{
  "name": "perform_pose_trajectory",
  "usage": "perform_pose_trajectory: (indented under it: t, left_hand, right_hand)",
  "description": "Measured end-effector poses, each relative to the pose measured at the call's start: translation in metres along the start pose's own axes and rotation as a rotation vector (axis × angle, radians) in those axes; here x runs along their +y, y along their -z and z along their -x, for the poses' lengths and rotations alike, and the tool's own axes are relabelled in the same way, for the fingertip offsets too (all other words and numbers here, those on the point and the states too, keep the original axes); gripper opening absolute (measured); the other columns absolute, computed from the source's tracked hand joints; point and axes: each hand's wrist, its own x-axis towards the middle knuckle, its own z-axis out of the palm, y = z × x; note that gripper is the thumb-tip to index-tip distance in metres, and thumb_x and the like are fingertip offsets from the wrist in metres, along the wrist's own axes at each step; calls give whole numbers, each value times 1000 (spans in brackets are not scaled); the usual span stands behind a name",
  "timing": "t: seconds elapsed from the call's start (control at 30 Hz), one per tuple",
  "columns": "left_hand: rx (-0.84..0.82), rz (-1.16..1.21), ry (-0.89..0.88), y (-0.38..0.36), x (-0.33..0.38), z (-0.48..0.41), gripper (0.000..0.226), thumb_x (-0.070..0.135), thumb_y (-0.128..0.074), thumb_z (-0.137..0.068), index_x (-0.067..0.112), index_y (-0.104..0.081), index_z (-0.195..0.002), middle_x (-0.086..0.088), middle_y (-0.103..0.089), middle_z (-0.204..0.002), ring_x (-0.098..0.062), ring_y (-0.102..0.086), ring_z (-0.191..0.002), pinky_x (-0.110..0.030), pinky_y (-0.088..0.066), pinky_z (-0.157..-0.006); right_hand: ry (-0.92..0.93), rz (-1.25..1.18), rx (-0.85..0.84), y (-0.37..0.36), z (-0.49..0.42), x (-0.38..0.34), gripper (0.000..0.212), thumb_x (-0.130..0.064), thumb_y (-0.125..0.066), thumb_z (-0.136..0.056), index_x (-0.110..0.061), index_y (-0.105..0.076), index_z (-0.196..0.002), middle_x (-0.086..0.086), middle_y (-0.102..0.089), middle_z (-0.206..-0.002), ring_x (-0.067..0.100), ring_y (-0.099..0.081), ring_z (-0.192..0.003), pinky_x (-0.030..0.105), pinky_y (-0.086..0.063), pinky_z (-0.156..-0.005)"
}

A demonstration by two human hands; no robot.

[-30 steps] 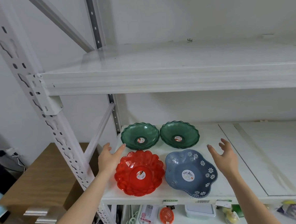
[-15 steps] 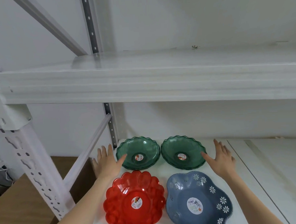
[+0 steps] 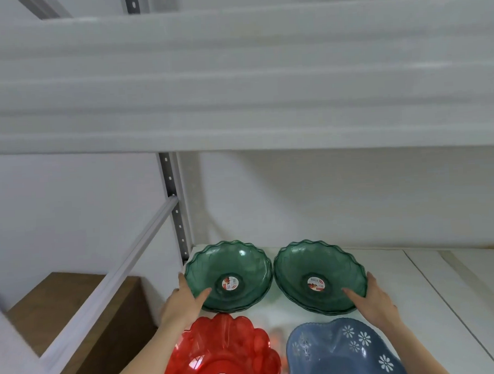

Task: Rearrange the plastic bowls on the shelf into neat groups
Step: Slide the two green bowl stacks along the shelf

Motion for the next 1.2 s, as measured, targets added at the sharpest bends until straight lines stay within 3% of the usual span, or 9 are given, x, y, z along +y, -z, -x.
perform_pose_trajectory:
  t: [0.07,0.13,0.27,0.33,0.53,0.83,0.93,1.1,1.2]
  left_hand:
    - [-44,110,20,-3,-2,-4,93,61,-45,-89,13,2,-153,-13,-58,-133,-30,-62,-110,-36,-51,-84]
    - [-66,220,23,-6,-4,-10,82,48,-50,-92,7,-10,-150,-16,-60,-129,-33,-63,-108,-40,-52,-88]
    - [-51,413,39,-12,-11,-26,41,18,-48,-93,10,-38,-132,-14,-64,-113,-31,-72,-79,-46,-57,-79]
    - [-49,472,38,-15,-14,-31,41,12,-47,-91,11,-41,-131,-15,-64,-115,-35,-70,-85,-49,-57,-81]
    - [-26,582,58,-14,-10,-29,43,9,-49,-89,9,-44,-132,-15,-64,-116,-34,-63,-102,-50,-54,-89]
    - [80,612,23,-4,7,-13,48,10,-48,-93,11,-38,-140,-16,-58,-129,-36,-57,-114,-48,-49,-97]
    - [77,674,22,5,11,-10,53,13,-48,-94,13,-32,-144,-16,-57,-130,-36,-62,-105,-50,-53,-91]
    - [116,680,3,18,27,6,53,10,-47,-95,14,-31,-146,-14,-54,-134,-10,-57,-76,-25,-52,-71]
    - [125,654,-3,24,37,21,54,12,-47,-95,15,-30,-146,-13,-55,-135,-10,-56,-75,-23,-50,-69]
  right_hand:
    - [-2,-93,2,-5,-4,1,88,-46,-61,-85,-9,-15,-149,18,-53,-136,39,-53,-119,44,-45,-94]
    - [-7,-174,39,-8,-9,2,75,-32,-64,-86,-3,-26,-143,21,-57,-128,39,-58,-109,37,-46,-81]
    - [-71,-295,41,-9,-13,1,53,-13,-60,-84,-3,-38,-132,7,-61,-84,21,-65,-50,20,-44,-41]
    - [-93,-331,45,-10,-15,1,50,-7,-55,-83,-5,-39,-131,10,-61,-81,23,-64,-42,17,-41,-33]
    - [-135,-458,72,-13,-19,4,59,0,-52,-83,-6,-35,-140,20,-58,-106,38,-67,-69,35,-58,-51]
    - [-126,-571,130,-7,-9,-2,54,2,-47,-86,-4,-37,-139,17,-57,-106,30,-67,-45,26,-51,-36]
    - [-106,-613,163,2,-5,-1,54,3,-48,-86,-3,-36,-139,20,-55,-115,36,-68,-61,24,-50,-35]
    - [-86,-664,201,24,2,1,54,3,-49,-87,-3,-37,-139,23,-56,-120,31,-65,-65,30,-56,-45]
    - [-90,-674,209,41,10,5,55,3,-48,-87,-4,-37,-140,23,-57,-119,27,-65,-62,31,-56,-48]
